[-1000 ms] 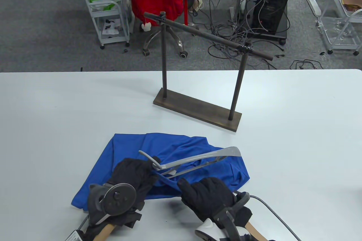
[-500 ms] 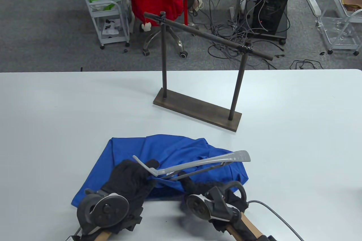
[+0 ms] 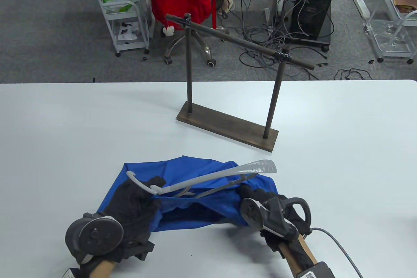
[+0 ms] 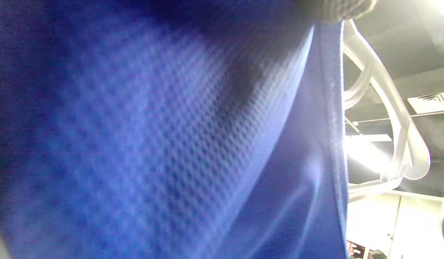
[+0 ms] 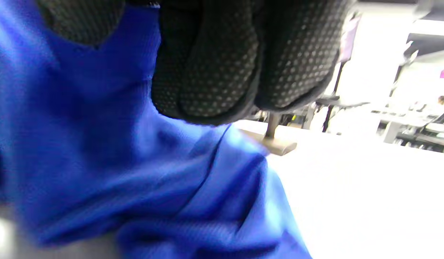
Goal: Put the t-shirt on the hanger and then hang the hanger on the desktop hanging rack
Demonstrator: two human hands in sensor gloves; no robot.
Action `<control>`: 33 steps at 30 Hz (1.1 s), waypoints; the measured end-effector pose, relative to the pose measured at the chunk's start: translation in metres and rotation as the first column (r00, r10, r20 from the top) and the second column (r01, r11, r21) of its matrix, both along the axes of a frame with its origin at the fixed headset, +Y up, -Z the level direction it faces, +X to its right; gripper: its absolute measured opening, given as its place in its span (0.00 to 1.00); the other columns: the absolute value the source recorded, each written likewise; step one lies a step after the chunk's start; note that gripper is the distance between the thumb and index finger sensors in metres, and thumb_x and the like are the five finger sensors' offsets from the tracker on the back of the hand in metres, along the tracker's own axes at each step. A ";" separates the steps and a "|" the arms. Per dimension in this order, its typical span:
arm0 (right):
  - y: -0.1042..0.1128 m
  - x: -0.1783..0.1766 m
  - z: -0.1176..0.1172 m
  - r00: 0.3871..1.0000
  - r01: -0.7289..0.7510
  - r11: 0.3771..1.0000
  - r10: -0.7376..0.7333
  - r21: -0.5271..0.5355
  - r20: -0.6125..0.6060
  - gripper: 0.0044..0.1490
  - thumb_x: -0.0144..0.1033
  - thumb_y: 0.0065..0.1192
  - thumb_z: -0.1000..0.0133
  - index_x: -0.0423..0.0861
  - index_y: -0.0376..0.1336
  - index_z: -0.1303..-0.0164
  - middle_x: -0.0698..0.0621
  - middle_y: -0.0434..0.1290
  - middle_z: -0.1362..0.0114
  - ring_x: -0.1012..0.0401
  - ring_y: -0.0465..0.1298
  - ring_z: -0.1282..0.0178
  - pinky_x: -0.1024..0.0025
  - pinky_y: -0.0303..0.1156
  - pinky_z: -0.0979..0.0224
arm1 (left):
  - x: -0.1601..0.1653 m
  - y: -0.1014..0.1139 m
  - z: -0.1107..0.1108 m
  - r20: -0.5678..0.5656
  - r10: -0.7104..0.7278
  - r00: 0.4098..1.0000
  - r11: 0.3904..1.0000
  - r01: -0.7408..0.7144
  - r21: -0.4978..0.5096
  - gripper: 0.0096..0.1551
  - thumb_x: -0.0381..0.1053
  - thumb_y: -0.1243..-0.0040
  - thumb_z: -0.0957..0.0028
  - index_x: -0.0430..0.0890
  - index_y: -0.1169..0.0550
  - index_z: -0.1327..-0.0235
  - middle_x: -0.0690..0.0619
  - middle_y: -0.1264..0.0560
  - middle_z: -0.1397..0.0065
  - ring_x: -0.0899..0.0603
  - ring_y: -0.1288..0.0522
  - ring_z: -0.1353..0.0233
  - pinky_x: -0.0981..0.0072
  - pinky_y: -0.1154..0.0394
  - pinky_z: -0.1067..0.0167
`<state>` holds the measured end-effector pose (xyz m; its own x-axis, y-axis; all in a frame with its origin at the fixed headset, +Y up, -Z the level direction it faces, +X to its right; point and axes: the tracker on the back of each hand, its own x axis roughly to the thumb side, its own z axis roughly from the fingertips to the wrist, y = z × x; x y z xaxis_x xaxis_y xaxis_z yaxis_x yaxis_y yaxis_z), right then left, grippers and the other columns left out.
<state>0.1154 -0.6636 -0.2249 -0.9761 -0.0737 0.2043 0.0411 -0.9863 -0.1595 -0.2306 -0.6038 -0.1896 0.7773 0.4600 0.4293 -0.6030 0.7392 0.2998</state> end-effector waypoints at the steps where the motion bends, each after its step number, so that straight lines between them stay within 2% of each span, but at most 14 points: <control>1: 0.004 0.006 0.000 0.999 0.036 0.999 -0.036 0.030 0.001 0.35 0.56 0.54 0.47 0.60 0.59 0.27 0.56 0.80 0.40 0.63 0.84 0.56 0.57 0.82 0.42 | -0.001 -0.001 -0.002 -0.006 -0.005 1.000 1.000 0.005 -0.002 0.32 0.67 0.50 0.52 0.69 0.30 0.30 0.68 0.22 0.42 0.52 0.23 0.40 0.49 0.30 0.24; 3: 0.012 0.021 0.000 0.985 0.169 0.983 -0.170 0.077 0.008 0.33 0.56 0.55 0.46 0.62 0.60 0.29 0.55 0.79 0.39 0.62 0.84 0.54 0.56 0.82 0.41 | -0.005 -0.003 -0.006 -0.015 -0.009 1.000 1.000 0.008 -0.016 0.32 0.67 0.50 0.53 0.69 0.29 0.31 0.68 0.22 0.42 0.52 0.22 0.40 0.48 0.30 0.24; 5: 0.020 0.040 0.000 0.943 0.332 0.937 -0.333 0.104 -0.005 0.31 0.55 0.55 0.46 0.63 0.61 0.31 0.55 0.79 0.38 0.61 0.84 0.52 0.54 0.81 0.39 | -0.008 -0.006 -0.010 -0.017 -0.013 1.000 0.999 0.012 -0.032 0.31 0.66 0.49 0.53 0.69 0.28 0.32 0.67 0.22 0.42 0.52 0.22 0.40 0.48 0.30 0.24; 7: 0.024 0.052 0.000 0.904 0.425 0.897 -0.427 0.121 -0.012 0.29 0.55 0.56 0.46 0.64 0.63 0.33 0.54 0.78 0.36 0.59 0.83 0.50 0.53 0.80 0.37 | -0.009 -0.008 -0.014 -0.020 -0.025 0.999 0.999 0.024 -0.044 0.31 0.66 0.49 0.54 0.69 0.28 0.33 0.68 0.21 0.42 0.52 0.22 0.39 0.48 0.30 0.23; 9: 0.027 0.058 0.001 0.891 0.451 0.881 -0.454 0.139 -0.016 0.28 0.54 0.56 0.46 0.64 0.64 0.34 0.54 0.77 0.35 0.58 0.83 0.48 0.51 0.79 0.36 | -0.009 -0.010 -0.016 -0.019 -0.037 0.999 0.998 0.036 -0.058 0.31 0.66 0.49 0.54 0.70 0.28 0.33 0.68 0.21 0.42 0.53 0.22 0.39 0.49 0.30 0.23; 12: 0.031 0.061 0.003 0.905 0.421 0.887 -0.426 0.191 -0.017 0.27 0.54 0.57 0.46 0.64 0.64 0.36 0.54 0.77 0.35 0.58 0.83 0.48 0.51 0.79 0.36 | -0.008 -0.013 -0.019 -0.011 -0.049 0.999 0.996 0.048 -0.080 0.31 0.66 0.48 0.54 0.71 0.28 0.33 0.69 0.21 0.42 0.53 0.22 0.39 0.49 0.30 0.22; 23: 0.036 0.062 0.008 0.930 0.356 0.899 -0.368 0.255 -0.001 0.25 0.54 0.58 0.47 0.64 0.66 0.39 0.54 0.76 0.34 0.58 0.83 0.46 0.50 0.79 0.35 | -0.007 -0.016 -0.025 -0.014 -0.085 0.996 0.989 0.083 -0.121 0.31 0.65 0.48 0.55 0.69 0.26 0.34 0.66 0.20 0.43 0.52 0.22 0.41 0.47 0.30 0.24; 28: 0.034 0.052 0.013 0.967 0.244 0.918 -0.256 0.313 -0.003 0.25 0.54 0.60 0.48 0.63 0.65 0.40 0.56 0.77 0.35 0.59 0.83 0.47 0.52 0.80 0.34 | 0.002 -0.017 -0.021 -0.151 -0.270 0.951 0.962 0.272 -0.013 0.32 0.66 0.48 0.55 0.68 0.26 0.34 0.67 0.18 0.46 0.53 0.19 0.47 0.50 0.25 0.29; 31: 0.031 0.044 0.017 0.970 0.242 0.920 -0.241 0.309 -0.042 0.26 0.52 0.61 0.48 0.61 0.66 0.40 0.56 0.78 0.38 0.61 0.84 0.50 0.53 0.80 0.35 | 0.005 -0.020 -0.020 -0.159 -0.283 0.946 0.958 0.285 -0.010 0.32 0.66 0.48 0.55 0.67 0.26 0.34 0.67 0.18 0.46 0.54 0.17 0.52 0.52 0.22 0.33; 33: 0.030 0.038 0.022 0.981 0.196 0.918 -0.184 0.345 -0.065 0.26 0.53 0.60 0.48 0.62 0.66 0.40 0.57 0.78 0.39 0.62 0.84 0.51 0.55 0.81 0.35 | 0.007 -0.022 -0.020 -0.176 -0.335 0.926 0.940 0.340 0.003 0.32 0.66 0.48 0.55 0.68 0.26 0.34 0.67 0.18 0.46 0.54 0.17 0.54 0.53 0.21 0.35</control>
<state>0.1533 -0.6332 -0.2033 -0.9724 0.0407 0.2297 -0.1522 -0.8571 -0.4921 -0.2233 -0.6257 -0.2099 0.9467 0.1458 0.2874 -0.2576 0.8782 0.4031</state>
